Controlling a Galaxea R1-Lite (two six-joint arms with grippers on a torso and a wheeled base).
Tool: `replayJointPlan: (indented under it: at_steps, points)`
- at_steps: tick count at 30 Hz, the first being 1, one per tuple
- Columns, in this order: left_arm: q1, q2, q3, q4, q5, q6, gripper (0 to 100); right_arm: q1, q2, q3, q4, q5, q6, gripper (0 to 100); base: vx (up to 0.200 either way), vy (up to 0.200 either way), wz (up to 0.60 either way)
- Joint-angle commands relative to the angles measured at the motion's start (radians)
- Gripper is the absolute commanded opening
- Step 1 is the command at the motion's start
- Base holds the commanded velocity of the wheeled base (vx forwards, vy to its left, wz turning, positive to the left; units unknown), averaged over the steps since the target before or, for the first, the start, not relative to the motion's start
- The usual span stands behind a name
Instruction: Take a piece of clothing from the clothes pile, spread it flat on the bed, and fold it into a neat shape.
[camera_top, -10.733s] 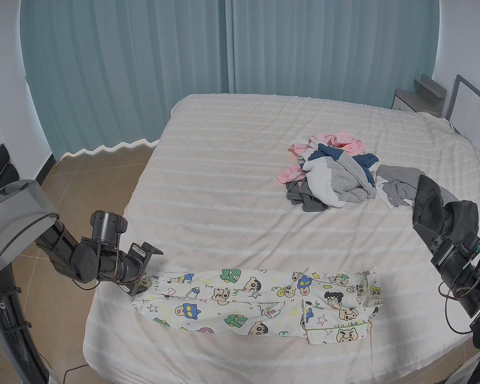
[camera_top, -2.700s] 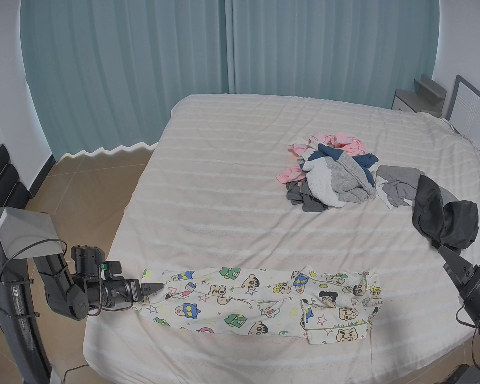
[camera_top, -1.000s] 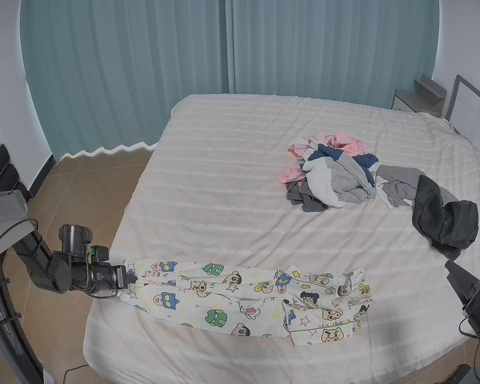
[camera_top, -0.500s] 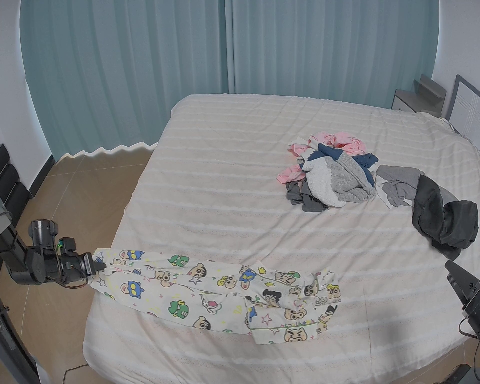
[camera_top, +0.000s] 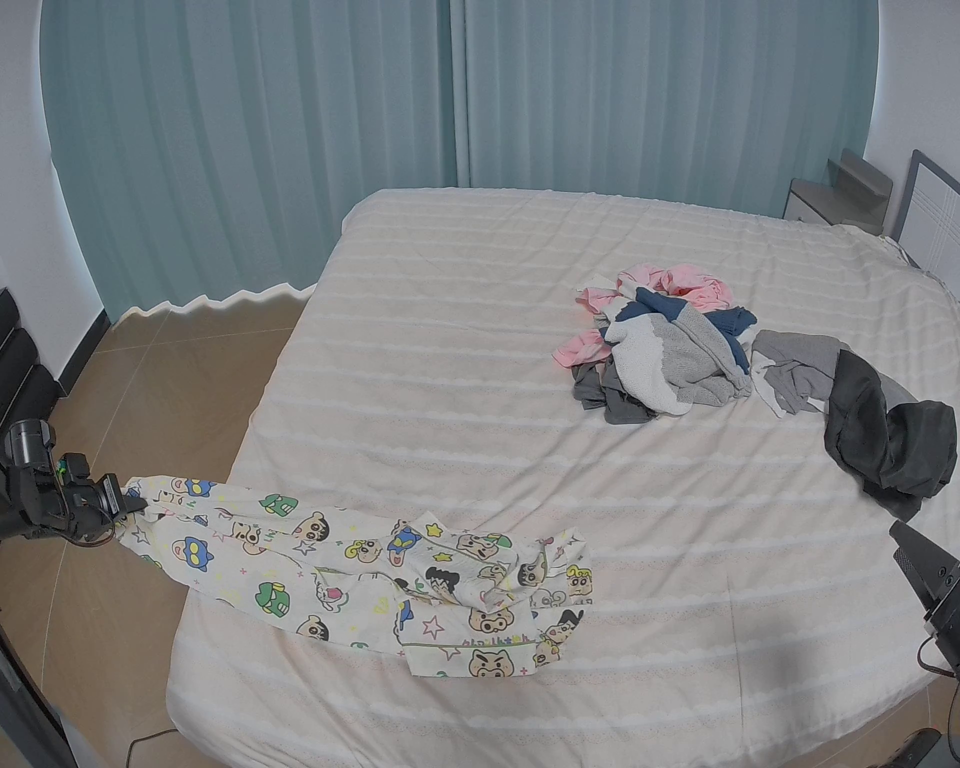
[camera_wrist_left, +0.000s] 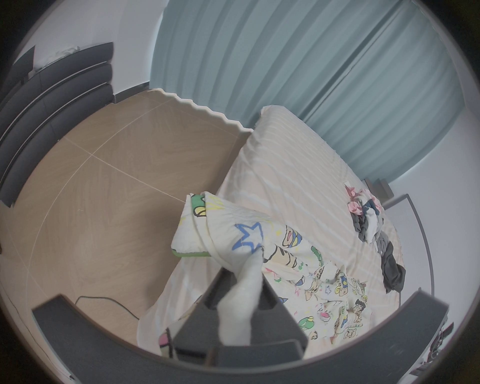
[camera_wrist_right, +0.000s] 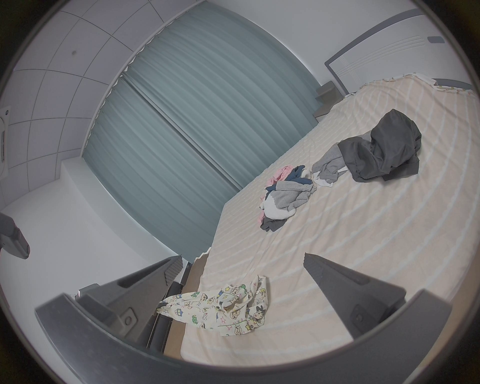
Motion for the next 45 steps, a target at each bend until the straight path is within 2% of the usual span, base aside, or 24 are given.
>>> replayJointPlan:
  at_steps: [1, 4, 9, 10, 11, 15, 19, 20, 22, 24, 26, 33, 40, 45]
  points:
    - [0.022, -0.013, -0.038, 0.024, 0.002, -0.001, 0, 0.001, 0.002, 0.018, -0.001, 0.000, 0.002, 100, 0.000, 0.000, 0.00]
    - [0.006, -0.041, -0.026, 0.026, 0.010, -0.001, 0, 0.001, 0.002, 0.018, -0.001, 0.000, 0.002, 100, 0.000, 0.000, 0.00]
    - [-0.099, -0.122, 0.023, 0.029, 0.071, -0.005, 0, 0.001, 0.000, 0.018, -0.001, 0.000, 0.002, 100, 0.000, 0.000, 0.00]
    - [-0.152, -0.150, 0.036, 0.034, 0.120, -0.014, 0, 0.001, 0.000, 0.018, -0.001, 0.000, 0.002, 100, 0.000, 0.000, 0.00]
    - [-0.162, -0.154, 0.036, 0.035, 0.126, -0.017, 0, 0.001, 0.000, 0.018, -0.001, 0.000, 0.002, 100, 0.000, 0.000, 0.00]
    - [-0.330, -0.246, 0.039, 0.073, 0.233, -0.126, 0, 0.001, 0.000, 0.018, -0.001, 0.000, 0.002, 100, 0.000, 0.000, 0.00]
    - [-0.479, -0.294, 0.040, 0.095, 0.322, -0.164, 0, 0.001, 0.000, 0.018, -0.001, 0.000, 0.002, 100, 0.000, 0.000, 0.00]
    - [-0.479, -0.294, 0.040, 0.095, 0.322, -0.164, 0, 0.001, 0.000, 0.018, -0.001, 0.000, 0.002, 100, 0.000, 0.000, 0.00]
    - [-0.600, -0.298, 0.040, 0.096, 0.425, -0.186, 0, 0.001, -0.001, 0.018, -0.001, 0.000, 0.002, 100, 0.000, 0.000, 0.00]
    - [-0.639, -0.298, 0.037, 0.096, 0.454, -0.198, 0, 0.001, -0.003, 0.018, -0.001, 0.000, 0.002, 100, 0.000, 0.000, 0.00]
    - [-0.738, -0.297, 0.032, 0.095, 0.511, -0.222, 0, 0.001, -0.012, 0.018, -0.001, 0.003, 0.002, 100, 0.000, 0.000, 0.00]
    - [-0.975, -0.254, 0.016, 0.086, 0.628, -0.271, 0, 0.001, -0.013, 0.018, -0.001, 0.014, 0.002, 100, 0.000, 0.000, 0.00]
    - [-1.142, -0.162, -0.043, 0.075, 0.651, -0.331, 0, 0.001, -0.023, 0.018, 0.001, 0.016, 0.002, 100, 0.000, 0.000, 0.00]
    - [-1.208, -0.084, -0.066, 0.000, 0.683, -0.345, 0, 0.001, -0.027, 0.018, 0.001, 0.016, 0.002, 100, 0.000, 0.000, 0.00]
